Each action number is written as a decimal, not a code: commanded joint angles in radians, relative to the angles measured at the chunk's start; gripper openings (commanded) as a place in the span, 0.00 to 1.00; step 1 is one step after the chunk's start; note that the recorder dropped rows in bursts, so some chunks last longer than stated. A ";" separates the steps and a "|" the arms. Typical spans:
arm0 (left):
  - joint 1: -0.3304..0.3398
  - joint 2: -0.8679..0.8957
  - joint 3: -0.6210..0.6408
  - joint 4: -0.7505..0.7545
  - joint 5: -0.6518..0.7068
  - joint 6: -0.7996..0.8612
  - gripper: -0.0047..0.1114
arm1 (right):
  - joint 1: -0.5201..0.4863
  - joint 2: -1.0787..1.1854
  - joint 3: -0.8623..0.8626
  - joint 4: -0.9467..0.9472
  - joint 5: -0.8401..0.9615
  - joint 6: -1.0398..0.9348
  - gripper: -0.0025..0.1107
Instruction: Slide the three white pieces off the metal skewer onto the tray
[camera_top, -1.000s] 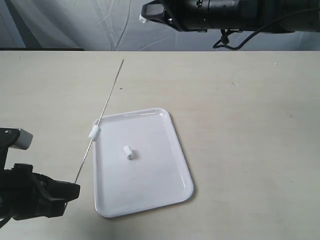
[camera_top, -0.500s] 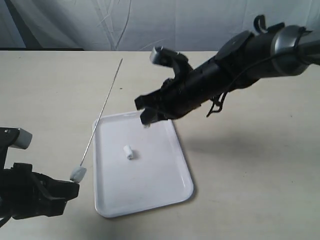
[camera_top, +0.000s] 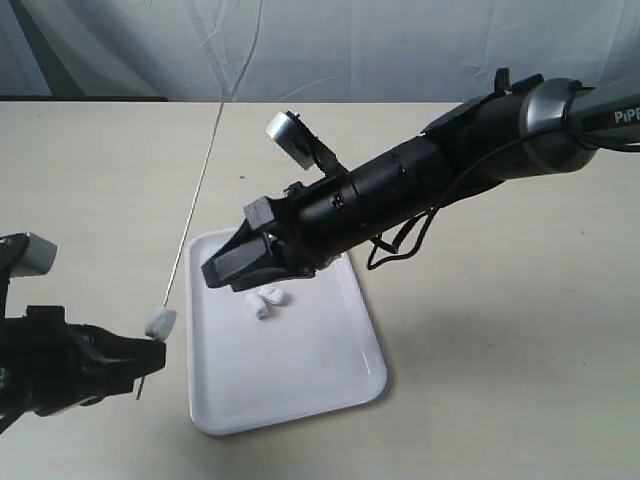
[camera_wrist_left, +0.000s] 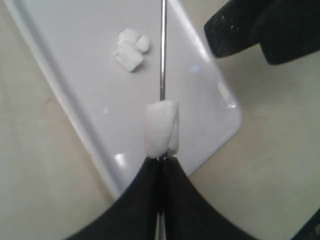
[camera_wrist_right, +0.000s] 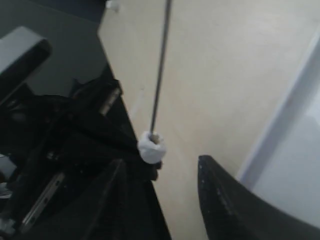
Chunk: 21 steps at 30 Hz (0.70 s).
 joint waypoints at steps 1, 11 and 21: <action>-0.003 -0.003 -0.064 -0.097 -0.091 0.001 0.04 | -0.002 -0.005 0.002 0.069 0.086 -0.049 0.40; -0.003 -0.003 -0.099 -0.132 -0.122 -0.023 0.04 | -0.002 -0.005 0.002 0.114 0.116 -0.094 0.40; -0.003 -0.003 -0.099 -0.134 -0.131 -0.023 0.04 | -0.002 -0.005 0.002 0.139 0.116 -0.113 0.30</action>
